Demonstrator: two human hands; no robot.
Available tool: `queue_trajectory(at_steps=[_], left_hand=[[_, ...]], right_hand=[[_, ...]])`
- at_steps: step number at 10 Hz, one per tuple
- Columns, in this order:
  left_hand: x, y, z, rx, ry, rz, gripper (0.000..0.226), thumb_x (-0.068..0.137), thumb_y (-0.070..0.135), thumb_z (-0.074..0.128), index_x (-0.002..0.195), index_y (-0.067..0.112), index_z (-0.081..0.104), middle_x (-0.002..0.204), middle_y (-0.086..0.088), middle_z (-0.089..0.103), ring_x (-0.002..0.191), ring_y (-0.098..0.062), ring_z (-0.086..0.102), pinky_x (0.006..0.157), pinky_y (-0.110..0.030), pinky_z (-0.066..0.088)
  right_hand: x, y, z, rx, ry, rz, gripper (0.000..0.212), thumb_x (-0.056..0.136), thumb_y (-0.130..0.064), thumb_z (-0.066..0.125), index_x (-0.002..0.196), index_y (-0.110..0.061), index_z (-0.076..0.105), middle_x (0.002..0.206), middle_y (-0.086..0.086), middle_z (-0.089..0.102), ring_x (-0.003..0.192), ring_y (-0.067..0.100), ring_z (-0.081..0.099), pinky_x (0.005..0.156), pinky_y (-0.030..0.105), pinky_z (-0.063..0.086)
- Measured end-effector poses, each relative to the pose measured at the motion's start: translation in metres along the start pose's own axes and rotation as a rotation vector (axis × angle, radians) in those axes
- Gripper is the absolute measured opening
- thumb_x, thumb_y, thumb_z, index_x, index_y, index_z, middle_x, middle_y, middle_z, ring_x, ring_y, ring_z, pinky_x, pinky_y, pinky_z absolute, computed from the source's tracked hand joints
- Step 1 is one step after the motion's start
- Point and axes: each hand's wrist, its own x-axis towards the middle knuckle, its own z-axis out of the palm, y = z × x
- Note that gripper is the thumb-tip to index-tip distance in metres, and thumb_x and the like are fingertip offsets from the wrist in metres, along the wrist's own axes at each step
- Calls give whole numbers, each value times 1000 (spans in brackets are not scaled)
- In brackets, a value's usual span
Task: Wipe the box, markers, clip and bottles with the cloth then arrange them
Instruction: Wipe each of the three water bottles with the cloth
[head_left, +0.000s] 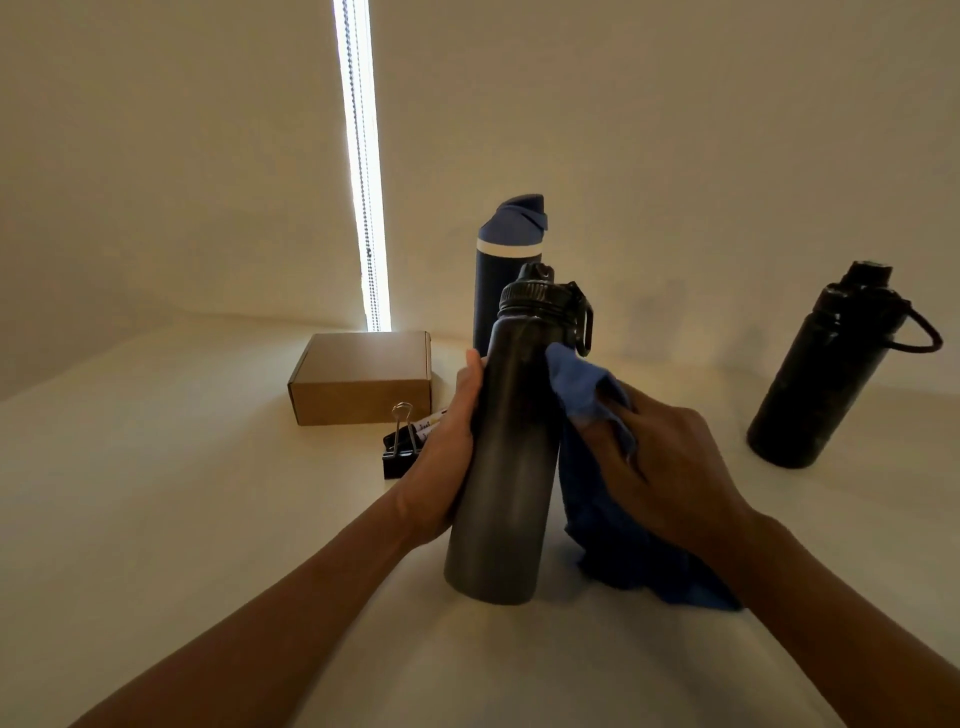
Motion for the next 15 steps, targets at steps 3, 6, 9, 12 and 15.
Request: queue_trajectory(at_steps=[3,6,9,12,15], left_hand=[[2,4,-3,-27,-7,55,77,89,73,32,146,25,52,110,-6,79,98,-24,77,74,-34,63],[-6,9,2,-1,24,75,69,91,74,33,142,31,52,115,-7,75,98,-21,77,72,-31,62],[-7,10,4,53,2,126,77,85,75,34,149,33,41,131,-12,65,103,-22,75,74,-30,62],[-10,11,4,-21,76,68,83,83,86,53,147,34,50,138,-7,66,117,-27,70,88,-45,59],[-9,15,-2,-110,36,80,69,106,62,30,136,10,63,121,-23,71,97,-30,72,85,-42,63]], right_hand=[[4,18,10,-96,24,-139,46,100,-45,38,106,-9,67,85,11,70,68,15,66,65,35,58],[26,-3,6,88,72,175,47,101,-47,44,112,-8,68,78,9,71,60,4,56,61,22,49],[38,6,-16,-91,78,2,37,101,-41,47,83,-14,66,55,1,60,46,6,51,49,24,46],[22,2,-12,24,-183,-49,30,102,-42,42,72,-39,48,47,-21,33,51,-8,54,57,2,40],[-38,-25,17,149,-623,-160,44,99,-59,28,102,-37,66,87,-15,68,70,1,62,72,14,48]])
